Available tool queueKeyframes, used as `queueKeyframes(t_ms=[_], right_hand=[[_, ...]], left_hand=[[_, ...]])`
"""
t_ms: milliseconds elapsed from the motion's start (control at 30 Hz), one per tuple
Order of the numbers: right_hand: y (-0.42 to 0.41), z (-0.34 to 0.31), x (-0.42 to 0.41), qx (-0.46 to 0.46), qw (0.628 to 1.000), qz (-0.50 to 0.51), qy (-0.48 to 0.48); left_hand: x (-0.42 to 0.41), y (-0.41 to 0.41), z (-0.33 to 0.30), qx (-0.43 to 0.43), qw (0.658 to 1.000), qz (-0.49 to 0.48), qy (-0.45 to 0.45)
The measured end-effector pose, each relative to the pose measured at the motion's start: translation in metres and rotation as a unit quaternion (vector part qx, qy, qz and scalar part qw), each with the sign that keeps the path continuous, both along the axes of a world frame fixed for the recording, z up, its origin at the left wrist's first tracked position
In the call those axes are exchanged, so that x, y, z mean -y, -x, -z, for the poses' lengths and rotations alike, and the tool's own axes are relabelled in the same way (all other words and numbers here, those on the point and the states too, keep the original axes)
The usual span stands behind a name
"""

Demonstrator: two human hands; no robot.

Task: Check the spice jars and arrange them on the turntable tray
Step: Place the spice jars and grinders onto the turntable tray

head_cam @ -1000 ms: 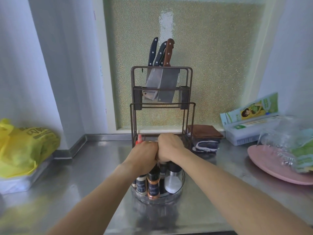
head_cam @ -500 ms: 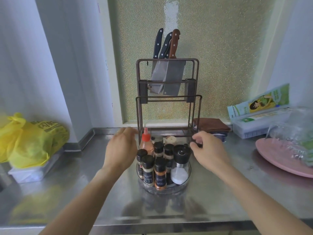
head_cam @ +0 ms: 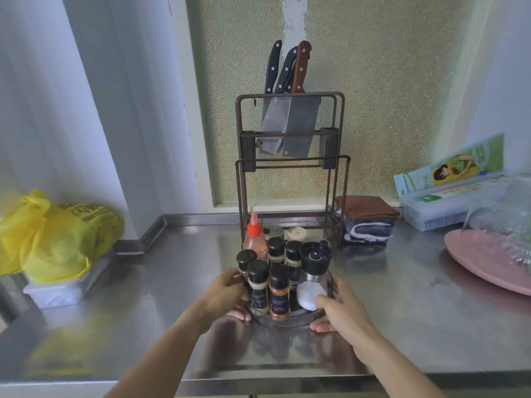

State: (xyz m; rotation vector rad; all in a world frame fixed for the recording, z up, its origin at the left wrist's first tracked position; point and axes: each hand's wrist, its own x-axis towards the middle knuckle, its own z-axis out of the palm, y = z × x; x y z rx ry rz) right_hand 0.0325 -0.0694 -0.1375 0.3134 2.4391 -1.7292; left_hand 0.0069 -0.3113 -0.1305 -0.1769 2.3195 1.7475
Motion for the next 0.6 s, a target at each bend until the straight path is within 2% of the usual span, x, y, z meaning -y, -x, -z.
queueKeyframes(t_ms=[300, 600], right_hand=[[-0.001, -0.003, 0.009, -0.030, 0.999, 0.025, 0.005], [0.029, -0.017, 0.076, -0.043, 0.997, -0.063, 0.001]], left_hand=[[0.005, -0.006, 0.006, -0.067, 0.998, -0.018, -0.003], [0.083, -0.017, -0.008, -0.088, 0.992, -0.090, 0.025]])
